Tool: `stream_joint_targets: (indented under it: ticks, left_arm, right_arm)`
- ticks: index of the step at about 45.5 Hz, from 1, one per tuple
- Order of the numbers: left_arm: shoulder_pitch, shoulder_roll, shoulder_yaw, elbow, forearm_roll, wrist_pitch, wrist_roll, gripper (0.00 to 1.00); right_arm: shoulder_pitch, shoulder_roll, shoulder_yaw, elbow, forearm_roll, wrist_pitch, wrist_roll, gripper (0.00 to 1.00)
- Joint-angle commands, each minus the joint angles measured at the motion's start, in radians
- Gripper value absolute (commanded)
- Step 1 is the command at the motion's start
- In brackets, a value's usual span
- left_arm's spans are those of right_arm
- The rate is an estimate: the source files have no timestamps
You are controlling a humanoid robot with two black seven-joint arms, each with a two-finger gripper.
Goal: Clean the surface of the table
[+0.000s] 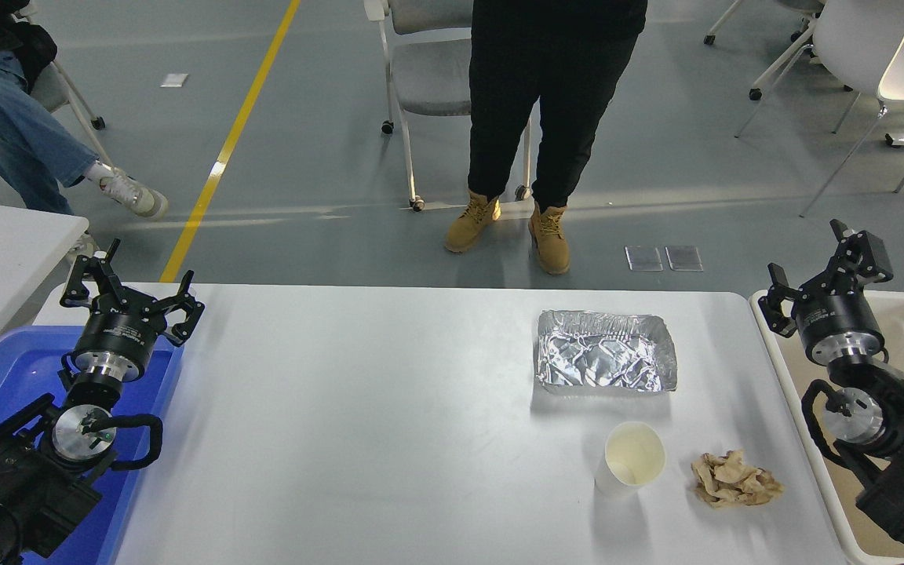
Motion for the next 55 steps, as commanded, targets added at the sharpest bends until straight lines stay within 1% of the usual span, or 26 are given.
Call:
stream_joint_targets:
  ticks: [1,9,17,23,27,29,32,36,40,48,55]
  left_arm:
    - [0.000,0.000,0.000,0.001,0.000,-0.001,0.000,1.00]
    - [0.000,0.000,0.000,0.001,0.000,-0.001,0.000,1.00]
    - [0.000,0.000,0.000,-0.001,0.000,-0.001,0.000,1.00]
    - [0.000,0.000,0.000,-0.001,0.000,-0.001,0.000,1.00]
    - [0.000,0.000,0.000,0.001,0.000,-0.001,0.000,1.00]
    - [0.000,0.000,0.000,0.001,0.000,-0.001,0.000,1.00]
    - [0.000,0.000,0.000,-0.001,0.000,-0.001,0.000,1.00]
    - [0.000,0.000,0.000,-0.001,0.000,-0.001,0.000,1.00]
    - [0.000,0.000,0.000,0.001,0.000,-0.001,0.000,1.00]
    - [0.000,0.000,0.000,0.001,0.000,0.001,0.000,1.00]
    - [0.000,0.000,0.000,-0.001,0.000,-0.001,0.000,1.00]
  right_arm:
    - [0.059,-0.039,-0.137,-0.011,-0.057,-0.006,-0.008,0.99]
    - [0.276,-0.052,-0.544,-0.092,-0.072,-0.010,-0.011,0.99]
    - [0.498,-0.087,-0.926,-0.088,-0.075,0.023,-0.026,0.99]
    - [0.668,-0.087,-1.157,-0.085,-0.078,0.181,-0.030,0.99]
    - [0.751,-0.084,-1.286,-0.085,-0.116,0.256,-0.028,0.99]
    - [0.805,-0.078,-1.374,-0.082,-0.186,0.296,-0.026,0.99]
    - [0.837,-0.072,-1.429,-0.063,-0.270,0.321,-0.025,0.99]
    - [0.879,-0.069,-1.454,-0.016,-0.408,0.342,-0.025,0.99]
    - [0.917,-0.078,-1.454,0.055,-0.584,0.358,-0.023,0.99]
    - [1.001,-0.115,-1.477,0.279,-0.866,0.361,-0.022,0.99]
    - [1.084,-0.158,-1.538,0.467,-0.991,0.375,-0.020,0.99]
